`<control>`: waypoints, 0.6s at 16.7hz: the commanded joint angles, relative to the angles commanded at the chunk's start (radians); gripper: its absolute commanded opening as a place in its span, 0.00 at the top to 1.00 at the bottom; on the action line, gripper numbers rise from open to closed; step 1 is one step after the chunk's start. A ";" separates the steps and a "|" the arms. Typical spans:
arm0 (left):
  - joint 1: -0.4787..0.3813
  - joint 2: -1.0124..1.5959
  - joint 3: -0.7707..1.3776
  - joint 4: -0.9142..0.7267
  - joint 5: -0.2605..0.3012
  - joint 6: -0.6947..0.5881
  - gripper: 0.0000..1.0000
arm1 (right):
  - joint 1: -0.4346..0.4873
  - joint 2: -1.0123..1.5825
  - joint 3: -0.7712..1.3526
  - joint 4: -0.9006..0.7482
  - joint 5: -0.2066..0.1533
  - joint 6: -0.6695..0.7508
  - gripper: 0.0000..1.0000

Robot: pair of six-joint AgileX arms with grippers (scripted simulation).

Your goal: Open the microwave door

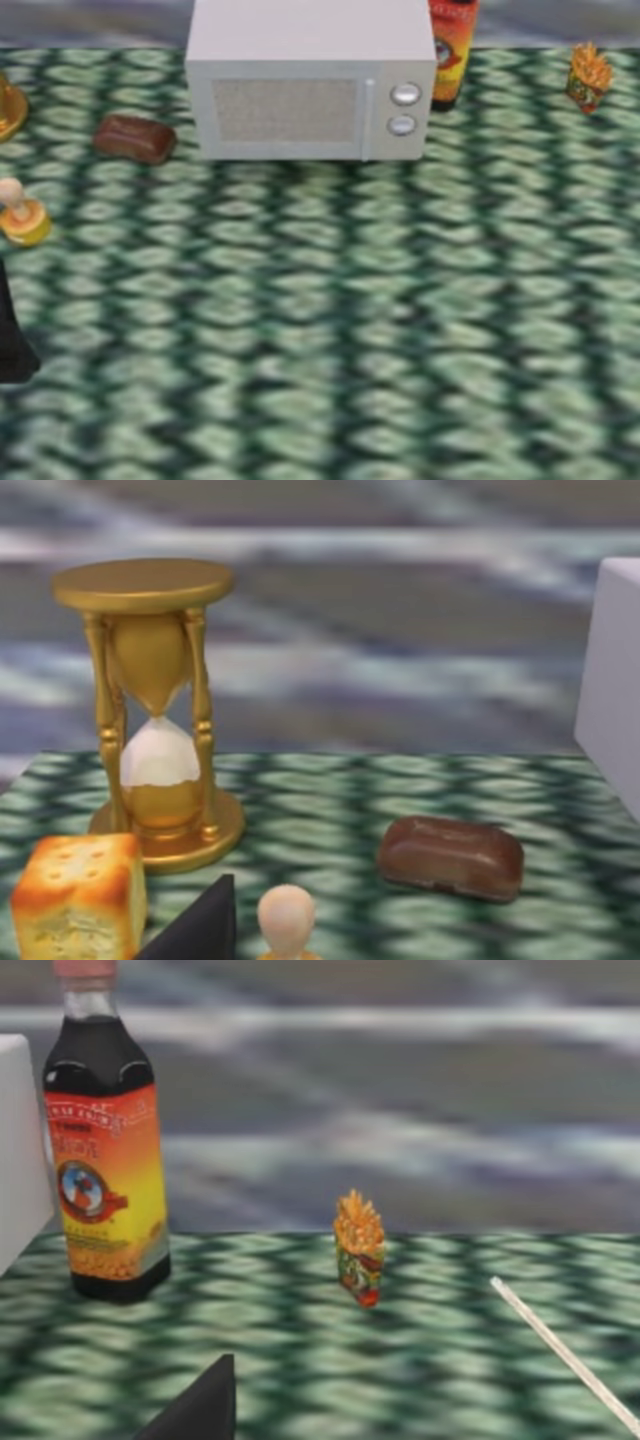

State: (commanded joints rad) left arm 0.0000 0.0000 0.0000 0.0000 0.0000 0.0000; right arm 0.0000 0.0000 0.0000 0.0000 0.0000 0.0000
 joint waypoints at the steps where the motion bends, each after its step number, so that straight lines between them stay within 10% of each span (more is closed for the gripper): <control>1: 0.000 0.000 0.000 0.000 0.000 0.000 0.00 | 0.000 0.000 0.000 0.000 0.000 0.000 0.00; 10: -0.098 0.293 0.286 -0.241 -0.022 -0.022 0.00 | 0.000 0.000 0.000 0.000 0.000 0.000 0.00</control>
State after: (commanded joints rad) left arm -0.0982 0.2928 0.2859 -0.2407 -0.0225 -0.0219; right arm 0.0000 0.0000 0.0000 0.0000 0.0000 0.0000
